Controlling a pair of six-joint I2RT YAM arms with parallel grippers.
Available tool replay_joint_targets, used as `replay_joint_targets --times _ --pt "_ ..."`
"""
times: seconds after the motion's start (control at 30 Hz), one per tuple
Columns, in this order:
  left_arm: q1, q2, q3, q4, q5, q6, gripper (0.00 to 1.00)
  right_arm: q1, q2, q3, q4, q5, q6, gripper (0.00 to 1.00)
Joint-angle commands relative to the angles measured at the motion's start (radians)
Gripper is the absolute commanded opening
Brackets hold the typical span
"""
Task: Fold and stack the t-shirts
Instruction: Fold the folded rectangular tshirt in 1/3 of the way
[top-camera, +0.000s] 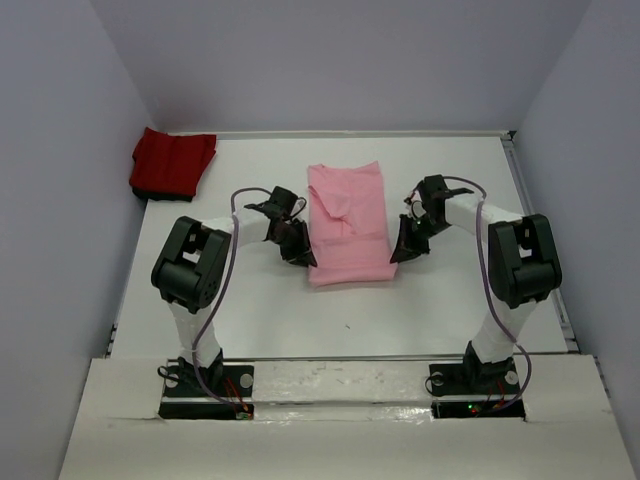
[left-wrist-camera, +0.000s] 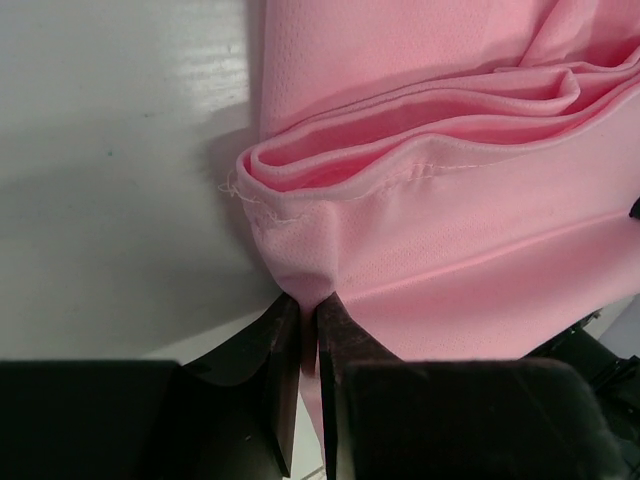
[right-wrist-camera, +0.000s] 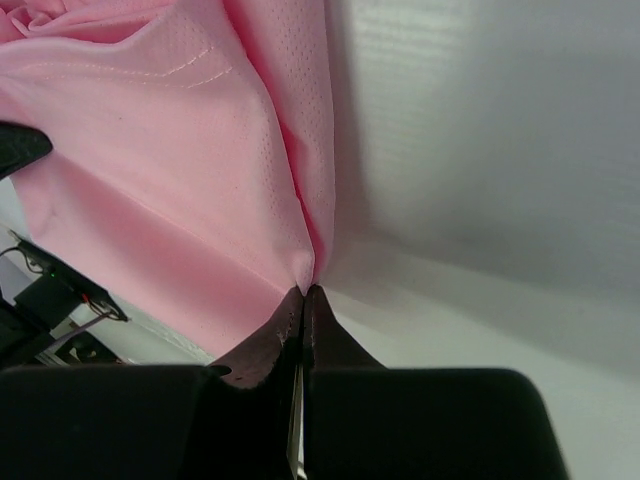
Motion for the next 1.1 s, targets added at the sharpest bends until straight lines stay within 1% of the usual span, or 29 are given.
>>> replay_joint_targets --times 0.0,0.2,0.23,0.27,0.3,0.37,0.4,0.43,0.5,0.57,0.63,0.67,0.77,0.8,0.93,1.0,1.07 --pt "-0.005 -0.045 -0.042 -0.111 -0.074 0.048 0.23 0.02 -0.07 -0.049 -0.072 0.037 -0.007 0.0" --pt "-0.017 -0.044 -0.033 -0.111 -0.078 0.045 0.23 0.055 -0.07 -0.089 -0.078 0.014 -0.001 0.0" --pt "-0.019 -0.042 -0.03 -0.111 -0.08 0.046 0.23 0.064 -0.062 -0.089 -0.082 0.011 -0.005 0.19" --pt "-0.019 -0.042 -0.03 -0.109 -0.08 0.045 0.23 0.065 -0.058 -0.088 -0.088 0.013 -0.007 0.27" --pt "-0.021 -0.042 -0.028 -0.111 -0.08 0.045 0.24 0.074 -0.056 -0.085 -0.091 0.011 -0.01 0.42" --pt "-0.019 -0.044 -0.024 -0.108 -0.075 0.045 0.29 0.074 -0.058 -0.083 -0.092 0.017 -0.015 0.51" --pt "-0.019 -0.047 -0.023 -0.106 -0.074 0.045 0.32 0.074 -0.059 -0.082 -0.092 0.022 -0.015 0.54" --pt "-0.019 -0.051 -0.022 -0.106 -0.072 0.045 0.4 0.074 -0.061 -0.073 -0.095 0.023 -0.018 0.55" --pt "-0.021 -0.065 -0.02 -0.102 -0.075 0.043 0.51 0.074 -0.059 -0.062 -0.096 0.016 -0.018 0.57" --pt "-0.019 -0.074 -0.019 -0.102 -0.078 0.043 0.58 0.074 -0.058 -0.048 -0.102 0.016 -0.019 0.57" --pt "-0.019 -0.08 -0.01 -0.109 -0.081 0.046 0.71 0.074 -0.061 -0.025 -0.11 0.031 -0.021 0.57" --pt "-0.019 -0.083 -0.007 -0.112 -0.081 0.046 0.73 0.074 -0.064 -0.01 -0.113 0.037 -0.022 0.56" --pt "-0.019 -0.102 0.006 -0.12 -0.088 0.049 0.76 0.074 -0.067 0.019 -0.125 0.039 -0.027 0.55" --pt "-0.019 -0.109 0.016 -0.129 -0.098 0.049 0.76 0.074 -0.068 0.039 -0.127 0.039 -0.03 0.53" --pt "-0.01 -0.133 0.047 -0.16 -0.137 0.072 0.77 0.074 -0.067 0.079 -0.125 0.02 -0.033 0.51" --pt "0.008 -0.146 0.049 -0.149 -0.134 0.079 0.78 0.065 -0.061 0.084 -0.112 0.005 -0.036 0.51" --pt "0.056 -0.156 0.036 -0.122 -0.109 0.08 0.78 0.065 -0.056 0.086 -0.084 -0.013 -0.035 0.51"
